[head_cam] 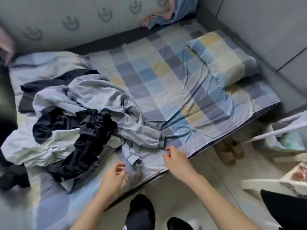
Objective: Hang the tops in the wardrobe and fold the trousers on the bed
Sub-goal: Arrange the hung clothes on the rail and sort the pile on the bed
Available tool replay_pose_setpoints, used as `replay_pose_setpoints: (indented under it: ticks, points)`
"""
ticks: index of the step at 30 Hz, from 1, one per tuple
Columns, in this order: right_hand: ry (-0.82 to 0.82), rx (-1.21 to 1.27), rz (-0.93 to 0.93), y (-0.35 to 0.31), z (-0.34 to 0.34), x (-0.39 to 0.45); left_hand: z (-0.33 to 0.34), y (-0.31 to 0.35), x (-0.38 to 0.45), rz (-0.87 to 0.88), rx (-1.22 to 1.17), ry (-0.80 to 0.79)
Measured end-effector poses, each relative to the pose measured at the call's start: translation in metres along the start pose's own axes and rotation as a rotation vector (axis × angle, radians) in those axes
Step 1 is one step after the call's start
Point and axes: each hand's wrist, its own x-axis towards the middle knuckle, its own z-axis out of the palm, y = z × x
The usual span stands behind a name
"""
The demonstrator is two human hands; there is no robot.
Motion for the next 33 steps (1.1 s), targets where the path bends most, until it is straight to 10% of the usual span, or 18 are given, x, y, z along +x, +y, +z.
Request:
replay_pose_setpoints:
  ticks: [20, 25, 28, 33]
  points:
    - [-0.357, 0.374, 0.195, -0.131, 0.260, 0.326, -0.119, -0.179, 0.316, -0.614, 0.194, 0.244]
    - [-0.378, -0.065, 0.114, -0.140, 0.286, 0.326, -0.124, -0.212, 0.290, -0.396, -0.536, 0.201]
    - [-0.265, 0.112, 0.099, -0.139, 0.272, 0.306, -0.125, -0.185, 0.266, -0.364, -0.996, 0.241]
    - [-0.075, 0.764, 0.293, -0.139, 0.189, 0.261, -0.134, -0.103, 0.217, -0.269, -1.047, 0.262]
